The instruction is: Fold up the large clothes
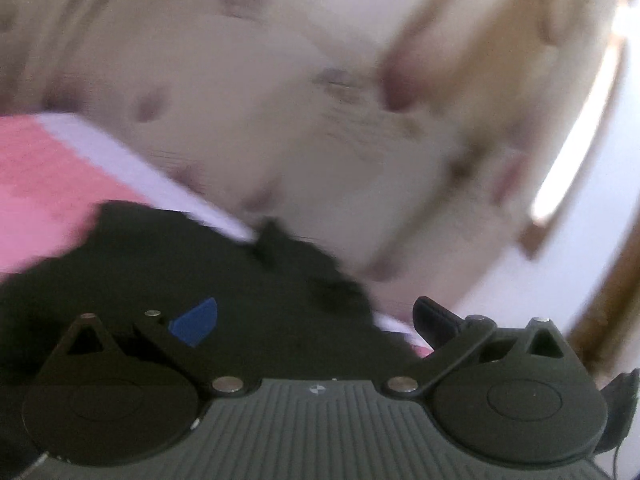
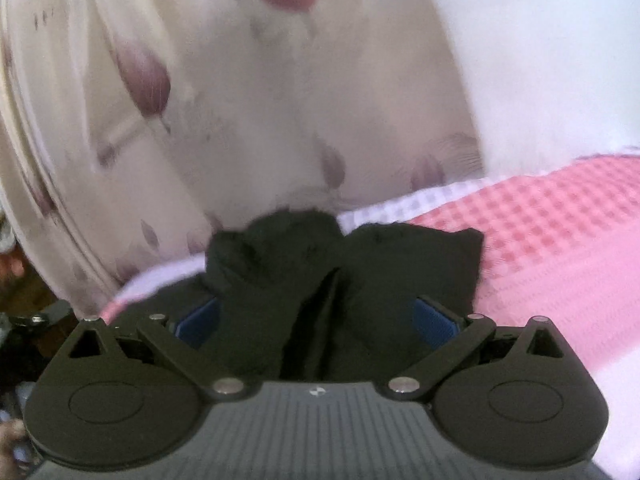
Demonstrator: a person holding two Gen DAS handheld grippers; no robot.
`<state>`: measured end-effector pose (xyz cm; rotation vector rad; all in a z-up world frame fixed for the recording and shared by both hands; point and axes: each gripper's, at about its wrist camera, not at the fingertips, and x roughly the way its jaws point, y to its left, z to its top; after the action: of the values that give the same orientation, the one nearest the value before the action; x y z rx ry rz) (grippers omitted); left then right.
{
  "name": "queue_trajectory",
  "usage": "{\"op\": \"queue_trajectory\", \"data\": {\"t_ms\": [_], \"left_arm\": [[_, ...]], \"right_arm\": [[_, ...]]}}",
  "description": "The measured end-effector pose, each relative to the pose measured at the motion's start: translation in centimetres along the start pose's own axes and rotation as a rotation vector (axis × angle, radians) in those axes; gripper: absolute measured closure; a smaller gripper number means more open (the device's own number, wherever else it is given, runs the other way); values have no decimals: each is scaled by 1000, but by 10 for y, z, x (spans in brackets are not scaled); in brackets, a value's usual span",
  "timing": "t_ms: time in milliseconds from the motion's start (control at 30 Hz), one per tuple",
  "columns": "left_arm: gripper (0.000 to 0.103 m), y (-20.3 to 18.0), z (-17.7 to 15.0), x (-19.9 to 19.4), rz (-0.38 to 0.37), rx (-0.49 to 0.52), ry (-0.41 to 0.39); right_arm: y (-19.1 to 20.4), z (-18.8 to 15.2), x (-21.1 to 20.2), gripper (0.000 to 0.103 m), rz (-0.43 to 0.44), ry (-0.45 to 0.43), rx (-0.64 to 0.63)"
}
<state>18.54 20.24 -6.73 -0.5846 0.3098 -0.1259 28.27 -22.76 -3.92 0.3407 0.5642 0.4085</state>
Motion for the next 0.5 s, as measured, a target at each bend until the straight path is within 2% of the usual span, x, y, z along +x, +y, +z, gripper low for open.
{"op": "queue_trajectory", "data": {"t_ms": [67,100,133,167,200,300,367,433,500], "left_arm": [[0,22,0,-4,53,-33,-5],[0,32,-2,-3,72,-46,-5],[0,41,-4,-4,89,-62,-4],[0,50,-6,-7,95,-80,-6],[0,56,-7,-8,94,-94,-13],[0,56,-8,-11,153,-60,-51],[0,59,-11,-20,208,-58,-82],[0,67,-11,-20,241,-103,-89],[0,72,-11,-24,221,-134,-86]], "right_arm": [[6,1,28,0,-7,67,-37],[11,0,42,8,-2,102,-61],[17,-2,52,36,-2,125,-82],[24,-2,60,53,5,144,-101],[30,-2,64,65,9,149,-114],[48,5,59,75,53,67,-132],[54,11,48,75,73,-15,-127],[51,10,47,75,19,-42,-146],[36,3,62,75,-49,-1,-132]]}}
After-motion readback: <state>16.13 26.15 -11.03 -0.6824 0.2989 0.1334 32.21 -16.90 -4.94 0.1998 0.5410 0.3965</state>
